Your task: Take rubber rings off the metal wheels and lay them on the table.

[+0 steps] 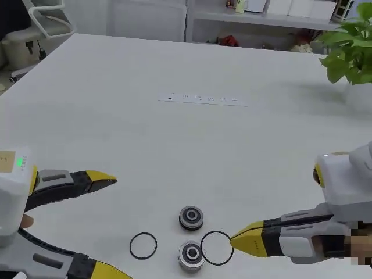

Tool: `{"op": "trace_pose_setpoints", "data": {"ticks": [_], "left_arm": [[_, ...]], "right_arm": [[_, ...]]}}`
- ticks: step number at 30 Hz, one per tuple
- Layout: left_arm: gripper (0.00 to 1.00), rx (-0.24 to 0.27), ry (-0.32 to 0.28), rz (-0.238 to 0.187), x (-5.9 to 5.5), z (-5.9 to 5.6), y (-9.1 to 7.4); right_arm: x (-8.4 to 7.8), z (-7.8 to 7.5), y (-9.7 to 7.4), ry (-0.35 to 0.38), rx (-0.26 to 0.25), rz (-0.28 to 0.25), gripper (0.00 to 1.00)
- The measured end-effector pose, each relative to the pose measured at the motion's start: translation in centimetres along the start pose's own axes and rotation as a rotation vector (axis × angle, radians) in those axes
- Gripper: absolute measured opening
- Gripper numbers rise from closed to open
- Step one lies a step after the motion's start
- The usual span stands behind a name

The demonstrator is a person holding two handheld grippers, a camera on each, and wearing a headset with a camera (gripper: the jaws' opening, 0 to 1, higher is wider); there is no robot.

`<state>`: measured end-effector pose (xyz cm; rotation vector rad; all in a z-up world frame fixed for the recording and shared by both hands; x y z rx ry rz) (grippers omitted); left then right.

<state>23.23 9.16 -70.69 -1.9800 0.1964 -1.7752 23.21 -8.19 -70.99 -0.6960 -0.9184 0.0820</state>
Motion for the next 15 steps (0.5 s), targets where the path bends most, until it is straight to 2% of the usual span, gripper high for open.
{"op": "trace_pose_setpoints", "data": {"ticks": [15], "left_arm": [[0.92,0.026,-0.013,0.009,-1.3,-0.9,-1.0]], "right_arm": [[1.7,1.4,-0.7,-0.050,-0.015,-0.012,0.00]]}}
Point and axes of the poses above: the centre of the closed fingertips' face, and the gripper's own axes: y roughly forward along the fingers, z roughly to its left, x roughly out of its top, the point moved 3 cm from there along -y, roughly backward along the fingers, and after that the axes turned 10 degrees about -x, right-handed, at the moved point
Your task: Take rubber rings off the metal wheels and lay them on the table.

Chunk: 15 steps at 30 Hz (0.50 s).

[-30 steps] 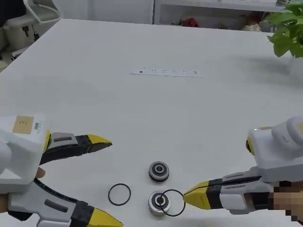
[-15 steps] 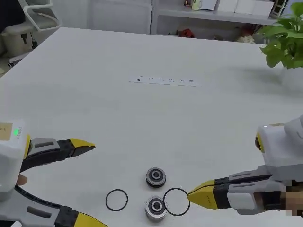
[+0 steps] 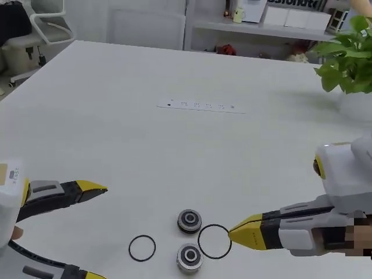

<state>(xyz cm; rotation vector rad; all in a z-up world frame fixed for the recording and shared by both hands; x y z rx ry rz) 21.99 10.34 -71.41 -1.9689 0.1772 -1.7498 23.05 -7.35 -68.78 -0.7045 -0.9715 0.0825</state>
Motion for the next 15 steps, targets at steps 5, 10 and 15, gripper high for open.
{"op": "trace_pose_setpoints", "data": {"ticks": [5,10,15], "left_arm": [[0.92,0.007,-0.009,-0.002,-0.4,-0.3,-0.4],[0.93,0.022,-0.013,0.005,-0.9,-0.8,-0.8],[0.94,0.037,-0.022,0.008,-1.3,-1.1,-1.5]], "right_arm": [[0.5,0.6,0.0,-0.013,0.000,-0.012,0.00],[0.9,1.1,0.4,-0.013,0.006,-0.029,0.00],[1.0,1.8,1.0,-0.021,0.018,-0.030,0.00]]}}
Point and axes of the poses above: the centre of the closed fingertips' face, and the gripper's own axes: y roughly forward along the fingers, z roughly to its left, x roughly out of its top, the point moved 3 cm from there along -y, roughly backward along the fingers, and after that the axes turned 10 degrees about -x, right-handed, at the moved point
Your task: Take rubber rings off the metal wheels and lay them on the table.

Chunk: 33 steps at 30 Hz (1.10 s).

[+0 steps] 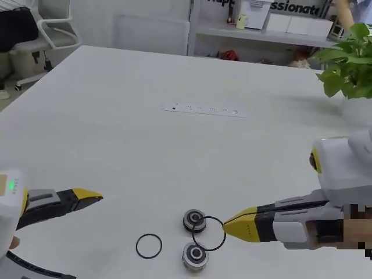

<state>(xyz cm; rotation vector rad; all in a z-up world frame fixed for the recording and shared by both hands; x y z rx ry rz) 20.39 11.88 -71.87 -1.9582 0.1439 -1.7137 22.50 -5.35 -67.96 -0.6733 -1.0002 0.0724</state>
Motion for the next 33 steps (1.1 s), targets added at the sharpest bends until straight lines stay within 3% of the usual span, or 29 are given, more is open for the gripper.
{"op": "trace_pose_setpoints", "data": {"ticks": [18,33], "left_arm": [[0.93,0.082,-0.032,-0.032,-0.3,0.0,-2.9],[0.93,0.073,-0.024,-0.042,-1.3,0.5,-4.0]], "right_arm": [[1.2,2.0,2.5,-0.011,0.050,-0.012,0.00],[1.5,2.6,4.9,0.006,0.043,-0.008,0.00]]}}
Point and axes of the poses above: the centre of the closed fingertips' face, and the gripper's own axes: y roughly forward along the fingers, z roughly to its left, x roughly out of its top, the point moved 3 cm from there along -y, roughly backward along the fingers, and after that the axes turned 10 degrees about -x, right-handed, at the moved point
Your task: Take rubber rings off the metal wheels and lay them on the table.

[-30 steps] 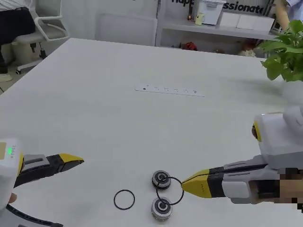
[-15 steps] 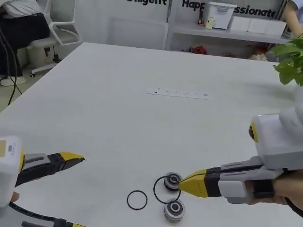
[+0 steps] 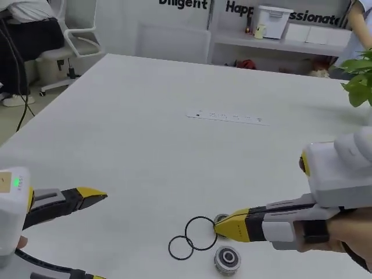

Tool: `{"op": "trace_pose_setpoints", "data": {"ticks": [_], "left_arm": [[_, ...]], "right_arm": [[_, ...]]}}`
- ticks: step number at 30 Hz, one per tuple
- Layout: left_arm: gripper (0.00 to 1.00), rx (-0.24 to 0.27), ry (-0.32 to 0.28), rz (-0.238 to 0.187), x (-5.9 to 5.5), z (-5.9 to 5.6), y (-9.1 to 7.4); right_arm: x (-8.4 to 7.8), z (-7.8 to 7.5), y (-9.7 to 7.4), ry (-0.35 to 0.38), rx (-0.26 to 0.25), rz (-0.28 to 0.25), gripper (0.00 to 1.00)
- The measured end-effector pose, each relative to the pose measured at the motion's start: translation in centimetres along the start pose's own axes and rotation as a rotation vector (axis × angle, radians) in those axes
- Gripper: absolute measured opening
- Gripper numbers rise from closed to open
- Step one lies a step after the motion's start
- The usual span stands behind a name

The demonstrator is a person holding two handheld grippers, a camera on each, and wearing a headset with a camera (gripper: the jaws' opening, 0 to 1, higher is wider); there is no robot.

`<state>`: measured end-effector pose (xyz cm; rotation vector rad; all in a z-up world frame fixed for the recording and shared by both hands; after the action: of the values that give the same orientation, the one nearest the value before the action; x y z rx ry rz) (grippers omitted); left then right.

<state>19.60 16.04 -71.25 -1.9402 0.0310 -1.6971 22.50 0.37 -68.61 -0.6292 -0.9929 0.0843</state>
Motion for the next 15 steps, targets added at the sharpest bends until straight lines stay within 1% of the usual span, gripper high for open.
{"op": "trace_pose_setpoints", "data": {"ticks": [5,10,15], "left_arm": [[0.93,-0.006,0.008,0.002,-0.4,0.2,-0.6],[0.93,0.000,0.003,0.000,-1.1,0.8,-1.1],[0.93,0.003,0.000,-0.006,-1.3,1.2,-1.3]], "right_arm": [[0.3,-0.3,1.1,0.004,-0.006,0.010,0.00],[0.6,-0.3,2.2,0.010,-0.006,0.013,0.00],[0.5,-0.4,3.1,0.011,-0.008,0.031,0.00]]}}
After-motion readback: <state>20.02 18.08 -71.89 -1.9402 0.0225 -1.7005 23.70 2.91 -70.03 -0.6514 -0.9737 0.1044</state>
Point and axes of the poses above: the centre of the closed fingertips' face, and the gripper's own axes: y roughly forward along the fingers, z roughly to its left, x roughly out of its top, the point moved 3 cm from there along -y, roughly backward along the fingers, and after that the axes turned 10 degrees about -x, right-handed, at the moved point
